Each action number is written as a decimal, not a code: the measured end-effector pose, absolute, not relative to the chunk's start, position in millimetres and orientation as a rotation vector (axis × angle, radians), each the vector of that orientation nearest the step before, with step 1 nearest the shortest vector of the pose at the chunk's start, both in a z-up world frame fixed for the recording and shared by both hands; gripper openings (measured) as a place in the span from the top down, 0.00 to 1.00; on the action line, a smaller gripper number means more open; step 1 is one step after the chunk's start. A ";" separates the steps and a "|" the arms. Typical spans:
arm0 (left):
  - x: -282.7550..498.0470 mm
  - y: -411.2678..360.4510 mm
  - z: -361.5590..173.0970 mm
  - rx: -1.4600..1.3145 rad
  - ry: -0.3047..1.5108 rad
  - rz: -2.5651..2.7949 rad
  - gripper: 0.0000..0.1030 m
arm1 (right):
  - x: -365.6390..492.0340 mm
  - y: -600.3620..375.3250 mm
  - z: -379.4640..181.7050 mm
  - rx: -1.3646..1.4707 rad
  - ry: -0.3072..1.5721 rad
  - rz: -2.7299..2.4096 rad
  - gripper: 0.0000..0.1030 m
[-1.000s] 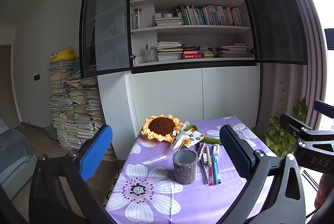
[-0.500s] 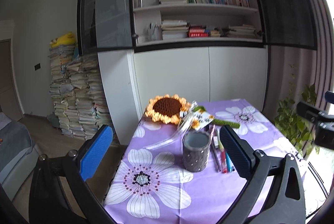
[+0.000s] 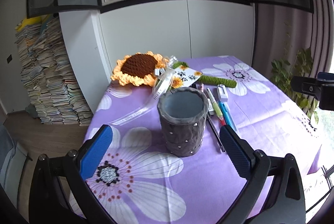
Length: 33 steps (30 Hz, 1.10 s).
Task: Organize stationery
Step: 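Move the left gripper to the grey pen cup and close around it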
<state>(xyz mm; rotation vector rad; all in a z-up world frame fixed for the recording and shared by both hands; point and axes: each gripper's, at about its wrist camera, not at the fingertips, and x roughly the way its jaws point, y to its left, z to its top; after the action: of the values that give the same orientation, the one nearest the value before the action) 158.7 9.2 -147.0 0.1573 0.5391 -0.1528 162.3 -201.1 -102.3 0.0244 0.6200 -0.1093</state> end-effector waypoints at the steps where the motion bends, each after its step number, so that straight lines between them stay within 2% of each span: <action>1: 164.9 7.9 -151.0 0.160 0.551 -0.153 0.01 | 169.7 -203.3 -106.7 0.030 0.636 -0.110 0.00; 5: 186.1 8.6 -164.3 0.155 0.582 -0.150 0.01 | 194.1 -206.8 -122.4 0.063 0.726 -0.079 0.01; 6: 191.0 10.6 -166.9 0.146 0.590 -0.153 0.01 | 201.9 -207.8 -128.5 0.077 0.756 -0.060 0.03; 8: 197.8 13.3 -169.0 0.128 0.597 -0.161 0.02 | 214.8 -207.5 -139.1 0.092 0.810 -0.032 0.27; 11: 205.1 13.4 -168.4 0.106 0.591 -0.187 0.02 | 232.5 -204.5 -157.7 0.100 0.895 0.000 0.44; 14: 207.1 7.9 -166.8 0.133 0.561 -0.200 0.07 | 246.0 -200.8 -171.8 0.118 0.952 0.036 0.46; 16: 206.5 3.3 -166.0 0.154 0.540 -0.225 0.15 | 251.8 -199.2 -174.4 0.124 0.964 0.043 0.46; 18: 207.9 0.8 -166.4 0.159 0.538 -0.259 0.27 | 256.5 -199.0 -173.7 0.124 0.968 0.044 0.46; 21: 212.2 -1.3 -170.2 0.159 0.557 -0.303 0.35 | 264.3 -199.1 -174.6 0.122 0.977 0.044 0.46; 33: 211.8 21.2 -168.6 0.203 0.503 -0.205 0.36 | 281.3 -195.0 -182.3 0.127 1.014 0.055 0.46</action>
<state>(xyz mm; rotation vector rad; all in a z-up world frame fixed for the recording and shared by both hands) 211.8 21.2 -168.6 0.2025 0.5035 -0.2050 281.3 -195.0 -182.3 0.1267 1.0145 0.0553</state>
